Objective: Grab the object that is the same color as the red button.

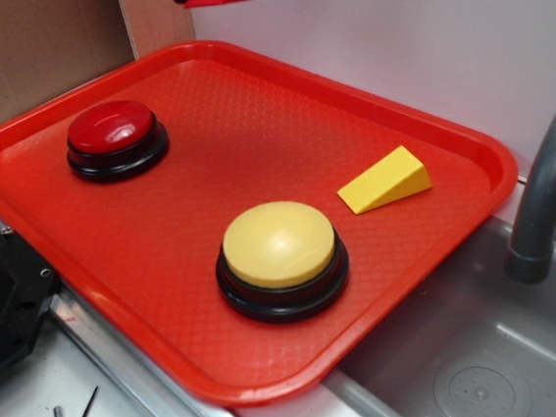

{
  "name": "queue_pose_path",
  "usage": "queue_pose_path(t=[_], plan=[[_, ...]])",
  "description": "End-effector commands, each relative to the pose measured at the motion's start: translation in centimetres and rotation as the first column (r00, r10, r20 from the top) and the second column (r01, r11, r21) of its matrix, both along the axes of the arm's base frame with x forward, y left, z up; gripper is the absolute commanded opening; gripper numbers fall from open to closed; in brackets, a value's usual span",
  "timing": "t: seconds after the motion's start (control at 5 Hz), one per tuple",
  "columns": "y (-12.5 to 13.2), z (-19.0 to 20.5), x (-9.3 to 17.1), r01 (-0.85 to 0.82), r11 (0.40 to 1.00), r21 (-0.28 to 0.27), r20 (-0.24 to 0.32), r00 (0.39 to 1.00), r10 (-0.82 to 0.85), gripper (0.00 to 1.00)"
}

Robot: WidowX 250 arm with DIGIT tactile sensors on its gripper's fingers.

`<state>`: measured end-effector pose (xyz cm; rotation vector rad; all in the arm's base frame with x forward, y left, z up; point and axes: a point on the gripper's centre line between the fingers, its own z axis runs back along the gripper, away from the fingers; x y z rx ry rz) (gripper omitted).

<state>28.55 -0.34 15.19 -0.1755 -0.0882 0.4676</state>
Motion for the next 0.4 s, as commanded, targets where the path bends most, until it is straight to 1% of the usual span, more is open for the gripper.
queue_pose_path(t=[0.0, 0.2], plan=[[-0.67, 4.27, -4.67, 0.139, 0.987, 0.084, 0.124, 0.981, -0.149, 0.0], [-0.24, 4.77, -4.74, 0.11, 0.99, 0.087, 0.106, 0.987, -0.119, 0.0]])
